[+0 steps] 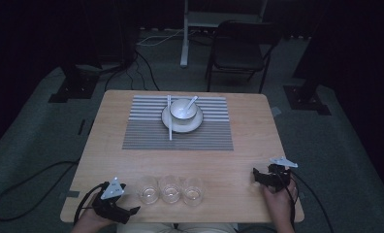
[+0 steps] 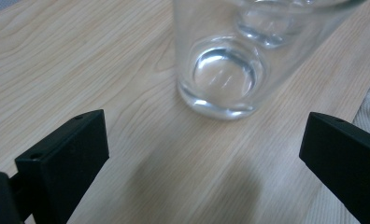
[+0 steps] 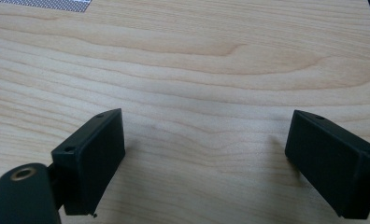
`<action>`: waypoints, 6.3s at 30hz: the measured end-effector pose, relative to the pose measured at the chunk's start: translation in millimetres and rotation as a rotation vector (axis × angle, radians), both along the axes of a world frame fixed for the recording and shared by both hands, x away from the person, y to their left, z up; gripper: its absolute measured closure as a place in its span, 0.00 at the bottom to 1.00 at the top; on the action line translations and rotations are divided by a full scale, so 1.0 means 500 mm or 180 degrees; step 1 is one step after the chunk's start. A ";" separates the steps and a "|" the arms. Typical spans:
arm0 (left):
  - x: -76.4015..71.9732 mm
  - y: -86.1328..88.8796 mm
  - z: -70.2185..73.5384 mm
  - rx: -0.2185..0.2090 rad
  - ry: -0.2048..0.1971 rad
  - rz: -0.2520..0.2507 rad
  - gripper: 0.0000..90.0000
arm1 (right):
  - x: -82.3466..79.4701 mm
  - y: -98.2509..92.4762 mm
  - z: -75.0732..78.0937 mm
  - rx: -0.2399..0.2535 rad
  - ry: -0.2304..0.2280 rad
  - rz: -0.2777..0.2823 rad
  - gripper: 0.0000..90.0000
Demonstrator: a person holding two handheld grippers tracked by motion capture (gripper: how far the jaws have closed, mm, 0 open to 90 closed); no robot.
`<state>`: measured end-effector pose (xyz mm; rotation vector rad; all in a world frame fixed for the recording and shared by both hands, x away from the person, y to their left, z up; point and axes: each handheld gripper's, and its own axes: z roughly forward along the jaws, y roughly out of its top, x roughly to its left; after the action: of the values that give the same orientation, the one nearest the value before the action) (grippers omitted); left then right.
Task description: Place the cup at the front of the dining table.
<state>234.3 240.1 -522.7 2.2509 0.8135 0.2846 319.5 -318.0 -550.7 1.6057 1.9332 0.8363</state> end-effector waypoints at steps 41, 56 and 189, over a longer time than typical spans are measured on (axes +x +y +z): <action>0.062 -0.102 -0.014 -0.0006 -0.0145 -0.0296 0.16 | 0.000 0.000 0.000 -0.0002 0.0000 0.0001 0.13; 0.059 -0.096 -0.014 -0.0051 -0.0170 -0.0261 0.24 | 0.000 0.000 0.000 -0.0002 -0.0001 -0.0001 0.13; 0.502 -0.118 0.007 0.0352 0.0077 0.1543 0.01 | 0.000 -0.001 0.000 -0.0005 -0.0007 -0.0007 0.13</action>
<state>485.2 181.2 -519.3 2.1319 1.3832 0.5380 319.4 -318.3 -550.6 1.6052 1.9299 0.8352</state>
